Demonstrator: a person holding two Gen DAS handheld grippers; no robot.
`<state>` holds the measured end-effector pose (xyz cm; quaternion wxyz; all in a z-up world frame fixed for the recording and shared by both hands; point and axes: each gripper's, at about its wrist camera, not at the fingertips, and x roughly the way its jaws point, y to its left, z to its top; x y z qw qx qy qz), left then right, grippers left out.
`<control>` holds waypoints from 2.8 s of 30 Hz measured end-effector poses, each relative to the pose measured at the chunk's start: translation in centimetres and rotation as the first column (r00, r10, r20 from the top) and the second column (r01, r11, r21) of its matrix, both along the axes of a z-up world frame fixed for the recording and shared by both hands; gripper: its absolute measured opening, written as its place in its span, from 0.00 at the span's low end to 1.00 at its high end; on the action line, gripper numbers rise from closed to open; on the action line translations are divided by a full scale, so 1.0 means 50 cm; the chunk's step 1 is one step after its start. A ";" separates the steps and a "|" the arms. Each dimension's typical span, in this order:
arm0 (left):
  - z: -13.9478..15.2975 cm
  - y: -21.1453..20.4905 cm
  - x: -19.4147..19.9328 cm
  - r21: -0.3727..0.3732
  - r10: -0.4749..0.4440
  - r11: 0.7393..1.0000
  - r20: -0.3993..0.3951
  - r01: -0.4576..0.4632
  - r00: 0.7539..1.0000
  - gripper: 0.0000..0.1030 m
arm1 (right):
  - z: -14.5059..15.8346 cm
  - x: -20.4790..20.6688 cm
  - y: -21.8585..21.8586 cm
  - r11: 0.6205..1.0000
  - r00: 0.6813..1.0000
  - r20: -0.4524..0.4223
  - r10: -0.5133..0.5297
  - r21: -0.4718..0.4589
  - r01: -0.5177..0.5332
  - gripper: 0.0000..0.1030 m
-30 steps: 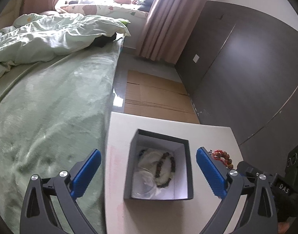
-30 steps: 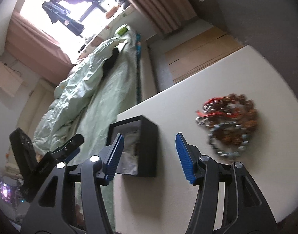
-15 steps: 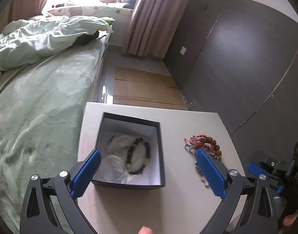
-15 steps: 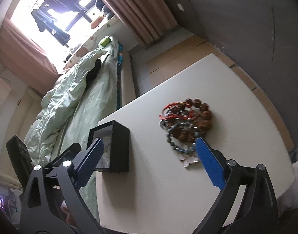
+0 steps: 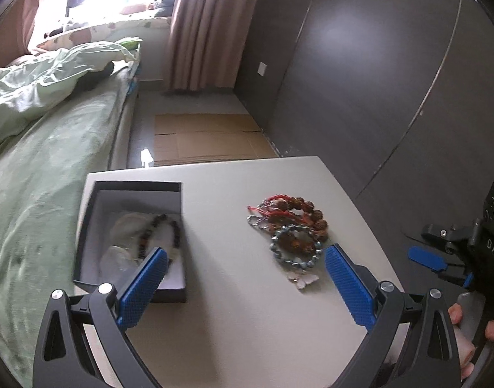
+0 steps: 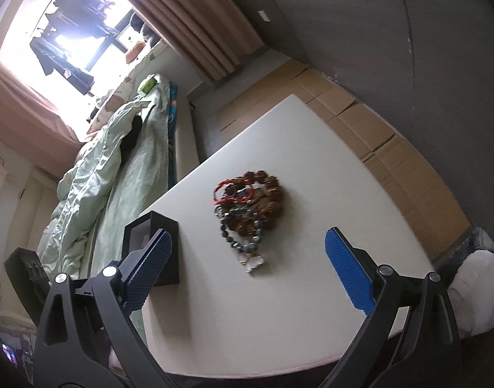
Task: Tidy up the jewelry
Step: 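Move the left gripper back to the bracelet pile, then grasp the grey bead bracelet with the left gripper, then carry the bracelet toward the box with the left gripper while the right grasps the butterfly earring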
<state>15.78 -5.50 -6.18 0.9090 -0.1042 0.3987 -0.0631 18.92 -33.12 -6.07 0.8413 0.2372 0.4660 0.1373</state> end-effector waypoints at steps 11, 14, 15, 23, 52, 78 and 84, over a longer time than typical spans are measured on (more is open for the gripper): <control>-0.049 -0.056 0.044 -0.012 -0.074 0.997 -0.047 0.073 0.996 0.69 | -0.036 0.015 -0.031 1.000 0.996 -0.086 -0.012 0.011 0.013 0.92; -0.086 -0.072 0.072 -0.008 -0.092 0.996 -0.094 0.092 0.991 0.56 | -0.049 0.024 -0.027 1.000 0.993 -0.121 -0.003 0.017 0.005 0.81; -0.095 -0.073 0.078 -0.017 -0.097 0.995 -0.104 0.096 0.990 0.52 | -0.052 0.025 -0.026 1.000 0.992 -0.126 -0.002 0.022 0.005 0.80; -0.143 -0.080 0.125 -0.048 -0.103 0.994 -0.129 0.097 0.986 0.40 | -0.055 0.043 -0.035 0.999 0.990 -0.142 -0.019 0.043 0.025 0.77; -0.123 -0.040 0.115 -0.247 -0.185 0.956 -0.084 0.159 0.979 0.06 | -0.085 0.067 0.035 0.997 0.984 -0.176 0.039 -0.061 -0.051 0.68; -0.006 0.077 0.020 -0.291 -0.085 0.953 -0.001 0.082 0.996 0.06 | -0.159 0.081 0.161 0.953 0.953 -0.245 0.178 -0.200 -0.229 0.36; 0.004 0.103 0.008 -0.295 -0.061 0.953 0.007 0.060 0.998 0.06 | -0.164 0.081 0.169 0.945 0.951 -0.247 0.186 -0.218 -0.242 0.19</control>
